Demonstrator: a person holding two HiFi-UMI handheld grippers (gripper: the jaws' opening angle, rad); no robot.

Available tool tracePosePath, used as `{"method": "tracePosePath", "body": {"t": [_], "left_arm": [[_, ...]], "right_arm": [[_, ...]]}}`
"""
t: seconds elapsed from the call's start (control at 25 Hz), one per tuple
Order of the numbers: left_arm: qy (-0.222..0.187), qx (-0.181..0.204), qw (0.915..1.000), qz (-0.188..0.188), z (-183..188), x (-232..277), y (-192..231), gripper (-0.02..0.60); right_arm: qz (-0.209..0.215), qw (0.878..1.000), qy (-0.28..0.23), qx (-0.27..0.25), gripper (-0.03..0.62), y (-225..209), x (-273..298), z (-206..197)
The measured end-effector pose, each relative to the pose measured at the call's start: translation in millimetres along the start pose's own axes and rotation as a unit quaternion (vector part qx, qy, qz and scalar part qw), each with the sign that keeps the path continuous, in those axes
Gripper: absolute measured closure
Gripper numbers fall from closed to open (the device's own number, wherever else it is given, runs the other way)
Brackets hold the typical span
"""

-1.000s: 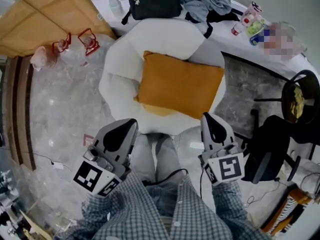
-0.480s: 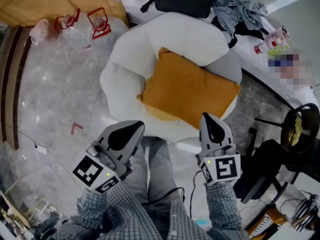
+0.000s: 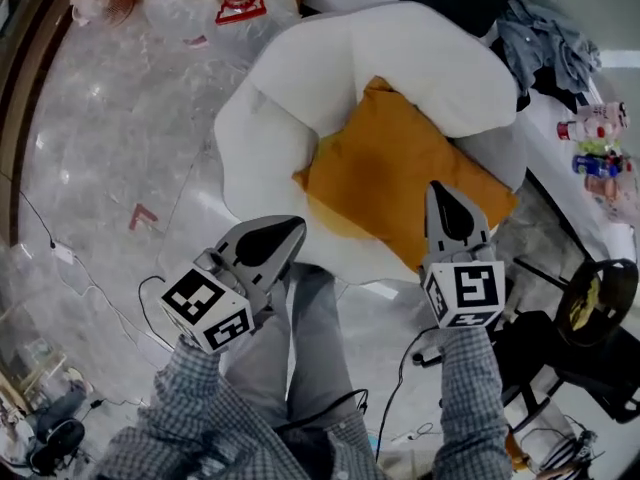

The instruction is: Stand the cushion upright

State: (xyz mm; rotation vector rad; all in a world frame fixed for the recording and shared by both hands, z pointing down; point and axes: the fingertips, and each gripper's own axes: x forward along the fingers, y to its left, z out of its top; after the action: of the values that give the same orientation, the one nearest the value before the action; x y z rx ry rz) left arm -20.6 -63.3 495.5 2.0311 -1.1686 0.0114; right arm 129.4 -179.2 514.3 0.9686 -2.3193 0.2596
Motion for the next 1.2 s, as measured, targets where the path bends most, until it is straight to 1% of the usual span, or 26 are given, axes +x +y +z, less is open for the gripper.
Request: {"method": "tracePosePath", "body": {"t": [0.08,0.24,0.32,0.52,0.6,0.68,0.8,1.0,1.2], "left_arm": [[0.006,-0.015,0.9998,0.008,-10.8,6.8,20.1,0.574],[0.010,-0.038,0.9991,0.017,-23.0,19.5,56.6,0.574],[0.014,-0.050,0.9985,0.020,-29.0,26.2,73.0,0.574],[0.023,-0.083,0.9959,0.027,-52.0,39.9,112.5,0.567],[0.030,-0.096,0.9942,0.036,-63.1,41.8,124.9,0.546],[0.032,-0.103,0.9933,0.043,-68.9,47.1,136.6,0.521],[0.039,-0.104,0.9927,0.047,-77.5,56.2,149.0,0.502],[0.056,-0.107,0.9915,0.049,-93.1,62.3,167.9,0.478],[0.073,-0.120,0.9884,0.057,-114.0,73.3,188.4,0.465]], "right_arm": [[0.003,1.000,0.014,-0.012,0.587,-2.3,21.7,-6.1],[0.012,0.999,0.033,-0.017,0.586,-9.0,67.9,-10.1],[0.021,0.998,0.047,-0.028,0.576,-11.6,91.6,-13.3],[0.030,0.995,0.075,-0.055,0.467,-16.9,145.6,-23.4],[0.030,0.993,0.085,-0.072,0.443,-16.8,164.4,-29.4],[0.028,0.991,0.098,-0.084,0.412,-18.9,186.4,-35.3],[0.029,0.987,0.123,-0.096,0.384,-19.5,219.6,-46.8],[0.046,0.977,0.155,-0.139,0.371,-11.5,264.0,-55.3],[0.045,0.966,0.198,-0.160,0.355,-15.9,293.2,-69.4]]}}
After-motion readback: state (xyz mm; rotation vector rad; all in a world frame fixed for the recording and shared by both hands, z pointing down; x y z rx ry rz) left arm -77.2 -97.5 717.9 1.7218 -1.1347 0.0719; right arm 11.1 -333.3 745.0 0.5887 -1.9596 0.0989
